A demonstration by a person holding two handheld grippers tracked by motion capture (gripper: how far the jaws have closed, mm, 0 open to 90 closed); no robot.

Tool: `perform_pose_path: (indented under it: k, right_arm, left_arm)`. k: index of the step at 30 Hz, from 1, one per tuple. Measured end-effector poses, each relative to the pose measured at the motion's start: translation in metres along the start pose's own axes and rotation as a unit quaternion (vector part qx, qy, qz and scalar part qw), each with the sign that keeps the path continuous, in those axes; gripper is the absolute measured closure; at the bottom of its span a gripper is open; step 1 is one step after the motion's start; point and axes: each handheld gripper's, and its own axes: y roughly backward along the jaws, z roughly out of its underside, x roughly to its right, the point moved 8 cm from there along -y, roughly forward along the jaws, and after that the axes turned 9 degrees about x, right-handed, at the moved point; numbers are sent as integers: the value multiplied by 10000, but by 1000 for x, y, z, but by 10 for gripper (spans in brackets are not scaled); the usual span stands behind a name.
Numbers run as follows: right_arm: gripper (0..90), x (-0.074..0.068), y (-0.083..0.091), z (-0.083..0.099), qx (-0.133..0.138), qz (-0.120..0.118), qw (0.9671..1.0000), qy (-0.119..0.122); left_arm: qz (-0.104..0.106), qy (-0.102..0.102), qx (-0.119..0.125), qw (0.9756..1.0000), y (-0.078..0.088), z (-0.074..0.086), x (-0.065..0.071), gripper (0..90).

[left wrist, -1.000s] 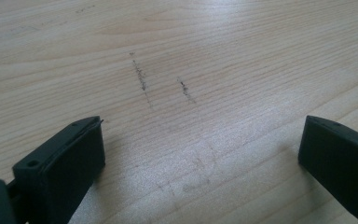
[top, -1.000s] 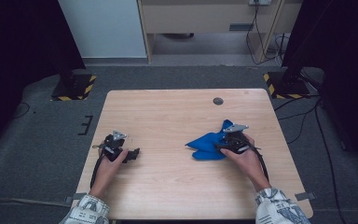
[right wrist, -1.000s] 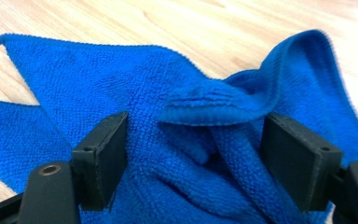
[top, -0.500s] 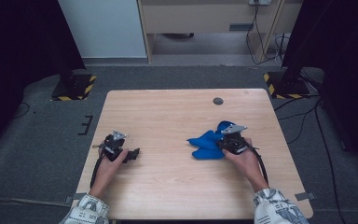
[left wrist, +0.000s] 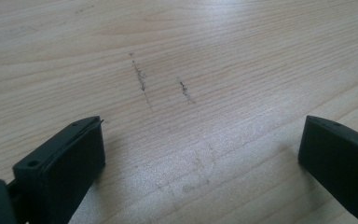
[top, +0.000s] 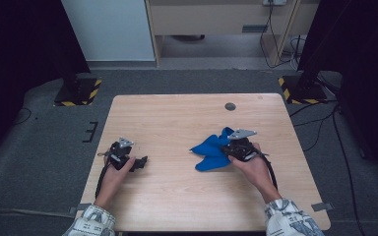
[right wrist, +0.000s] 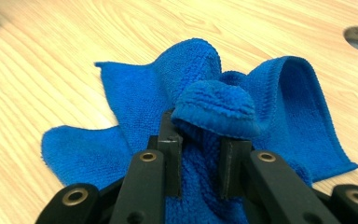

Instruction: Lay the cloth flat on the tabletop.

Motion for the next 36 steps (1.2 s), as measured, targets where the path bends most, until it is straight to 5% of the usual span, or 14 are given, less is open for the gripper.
perform_pose_path:
  k: [36]
  right_arm:
    - [741,-67,-39,-33,170,-503,9985,156]
  left_arm:
    - [14,-12,2,10000,0,0,0,0]
